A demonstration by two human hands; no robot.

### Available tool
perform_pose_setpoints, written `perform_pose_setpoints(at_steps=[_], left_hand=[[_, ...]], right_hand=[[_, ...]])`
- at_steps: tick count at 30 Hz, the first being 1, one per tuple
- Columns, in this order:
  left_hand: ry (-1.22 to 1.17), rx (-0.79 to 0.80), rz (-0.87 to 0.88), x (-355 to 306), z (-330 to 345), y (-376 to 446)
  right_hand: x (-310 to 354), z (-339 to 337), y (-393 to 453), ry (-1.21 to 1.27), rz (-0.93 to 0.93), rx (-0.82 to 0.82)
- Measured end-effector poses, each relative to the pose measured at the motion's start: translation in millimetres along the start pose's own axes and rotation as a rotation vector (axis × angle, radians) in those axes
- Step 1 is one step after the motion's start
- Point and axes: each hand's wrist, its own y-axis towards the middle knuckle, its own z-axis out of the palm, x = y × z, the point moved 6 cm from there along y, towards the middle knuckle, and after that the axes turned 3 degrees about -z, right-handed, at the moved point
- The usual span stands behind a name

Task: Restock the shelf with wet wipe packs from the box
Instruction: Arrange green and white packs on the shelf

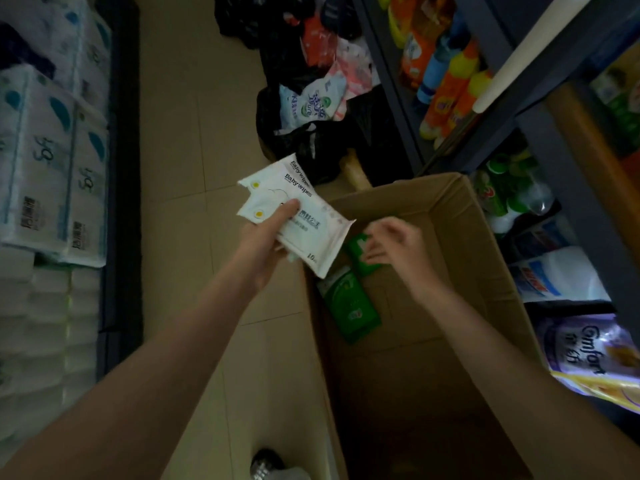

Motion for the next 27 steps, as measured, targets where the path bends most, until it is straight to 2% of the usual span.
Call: perform_pose_setpoints(at_steps=[1,2,5,6,8,10,13,17,19,21,22,24,27], left_hand=[[0.047,-0.009,0.028,-1,-9,3],[0.082,-0.005,0.046,0,-16,5],[0.163,0.024,0.057,9,-34,12],[0.184,0.021,0.057,13,-39,15],[0.202,0.008,0.059,21,-46,20],[0.198,-0.011,0.049,29,-51,22],[0.184,-0.022,0.007,39,-54,17],[0.15,-0.045,-0.064,29,-65,-11],[0.118,-0.035,-0.078,15,-72,-32],[0.07,-0.014,-0.077,-5,-83,-58],[0.053,0.001,-0.073,-17,-90,-72],[0.055,0.02,-0.032,-50,-108,-102],[0.107,-0.016,0.095,-117,-154,-161]], right_hand=[[-33,-6,10,-0.093,0.099,-0.049],[-67,-4,18,-0.207,0.19,-0.03],[-152,38,24,-0.492,0.411,0.207],[-169,54,22,-0.633,0.45,0.261],[-176,72,23,-0.969,0.377,0.179],[-174,82,24,-0.942,0.343,0.101],[-164,73,23,-0.614,0.454,0.105],[-60,16,15,-0.175,0.436,0.071],[11,5,-2,0.063,0.423,0.185],[82,21,-21,0.197,0.319,0.377],[112,34,-30,0.188,0.253,0.454],[165,70,-44,0.006,0.125,0.515],[251,131,-68,-0.426,-0.199,0.383]])
